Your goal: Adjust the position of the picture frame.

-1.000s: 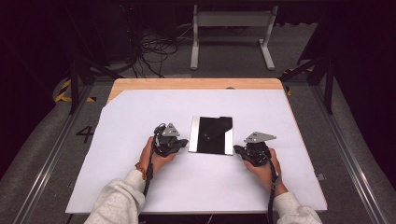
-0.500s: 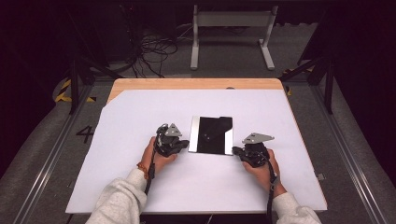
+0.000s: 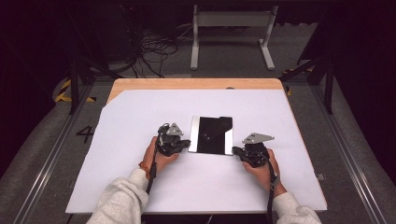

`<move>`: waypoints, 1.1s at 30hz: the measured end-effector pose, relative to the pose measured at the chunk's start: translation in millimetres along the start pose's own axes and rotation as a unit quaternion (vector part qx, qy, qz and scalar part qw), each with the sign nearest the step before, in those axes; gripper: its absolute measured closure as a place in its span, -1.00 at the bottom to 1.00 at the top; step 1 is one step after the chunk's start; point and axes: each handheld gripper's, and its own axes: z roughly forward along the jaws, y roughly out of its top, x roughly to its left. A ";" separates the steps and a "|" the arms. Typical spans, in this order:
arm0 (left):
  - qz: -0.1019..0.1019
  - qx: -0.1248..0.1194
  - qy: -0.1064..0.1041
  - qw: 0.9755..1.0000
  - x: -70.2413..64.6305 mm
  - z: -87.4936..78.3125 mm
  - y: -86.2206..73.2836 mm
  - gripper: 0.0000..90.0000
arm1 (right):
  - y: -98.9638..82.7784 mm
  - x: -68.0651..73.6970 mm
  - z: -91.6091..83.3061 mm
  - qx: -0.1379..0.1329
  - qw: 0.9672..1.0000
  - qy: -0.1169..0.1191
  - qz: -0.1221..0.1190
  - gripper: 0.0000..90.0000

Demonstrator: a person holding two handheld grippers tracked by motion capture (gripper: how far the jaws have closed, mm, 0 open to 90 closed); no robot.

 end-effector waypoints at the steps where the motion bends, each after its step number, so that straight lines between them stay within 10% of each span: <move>1: -0.001 -0.001 0.000 1.000 0.0 0.1 -0.1 1.00 | 0.2 0.4 0.0 0.001 1.000 -0.001 -0.002 1.00; 33: 0.006 0.008 0.016 1.000 9.5 -5.8 -1.5 0.99 | 0.8 15.9 -0.6 0.013 0.999 0.034 -0.023 1.00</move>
